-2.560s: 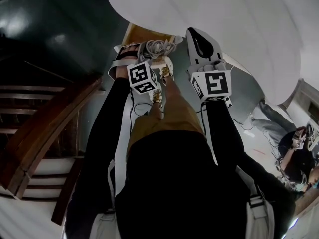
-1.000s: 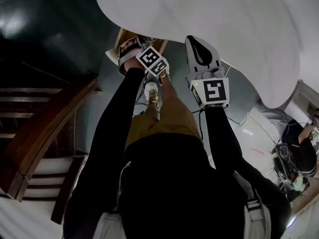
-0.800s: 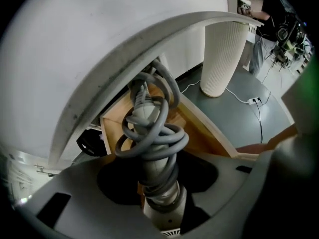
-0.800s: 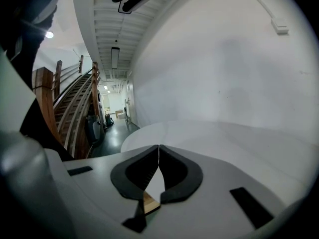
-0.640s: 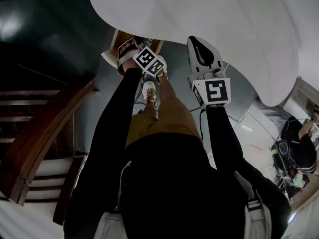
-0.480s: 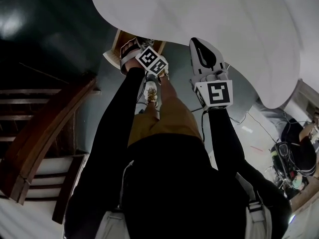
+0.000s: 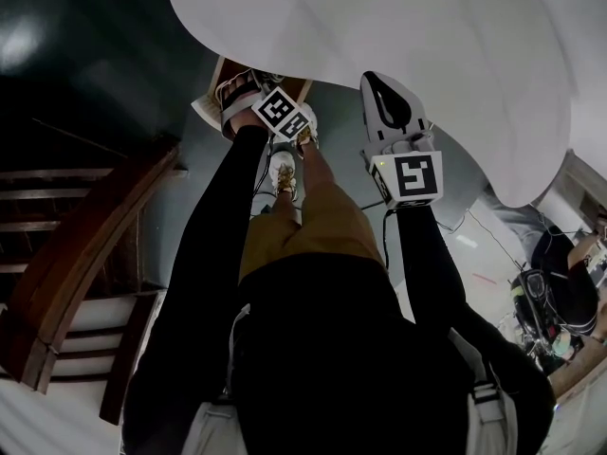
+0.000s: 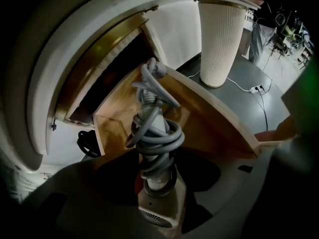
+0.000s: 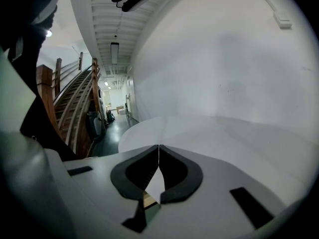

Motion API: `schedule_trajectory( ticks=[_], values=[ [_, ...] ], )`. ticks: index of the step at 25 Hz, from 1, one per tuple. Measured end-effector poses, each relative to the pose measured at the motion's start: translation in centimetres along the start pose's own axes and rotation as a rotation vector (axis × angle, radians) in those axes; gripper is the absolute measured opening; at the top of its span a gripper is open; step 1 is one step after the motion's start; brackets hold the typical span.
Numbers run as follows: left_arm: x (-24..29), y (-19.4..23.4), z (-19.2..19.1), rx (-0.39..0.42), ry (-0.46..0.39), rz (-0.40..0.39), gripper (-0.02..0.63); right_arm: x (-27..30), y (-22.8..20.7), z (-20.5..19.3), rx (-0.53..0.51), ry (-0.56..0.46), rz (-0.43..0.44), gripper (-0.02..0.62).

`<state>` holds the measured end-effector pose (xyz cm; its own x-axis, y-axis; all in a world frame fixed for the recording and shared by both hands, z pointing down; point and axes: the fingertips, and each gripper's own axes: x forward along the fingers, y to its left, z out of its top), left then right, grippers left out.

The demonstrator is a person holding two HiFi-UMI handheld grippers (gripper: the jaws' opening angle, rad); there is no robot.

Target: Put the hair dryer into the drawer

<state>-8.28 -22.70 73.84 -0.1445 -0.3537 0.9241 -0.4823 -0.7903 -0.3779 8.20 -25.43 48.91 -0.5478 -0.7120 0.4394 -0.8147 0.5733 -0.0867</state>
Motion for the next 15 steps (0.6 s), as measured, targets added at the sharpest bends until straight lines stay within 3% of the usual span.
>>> schedule_trajectory(
  ticks=[6,15],
  values=[
    [-0.2,-0.5,0.2,-0.001,-0.011,-0.034,0.262,0.3,0.3,0.2,0.003,-0.005,0.011,0.026],
    [-0.2,-1.1,-0.3,0.013,-0.001,-0.057,0.334,0.4,0.8,0.0,0.002,-0.004,0.008,0.026]
  ],
)
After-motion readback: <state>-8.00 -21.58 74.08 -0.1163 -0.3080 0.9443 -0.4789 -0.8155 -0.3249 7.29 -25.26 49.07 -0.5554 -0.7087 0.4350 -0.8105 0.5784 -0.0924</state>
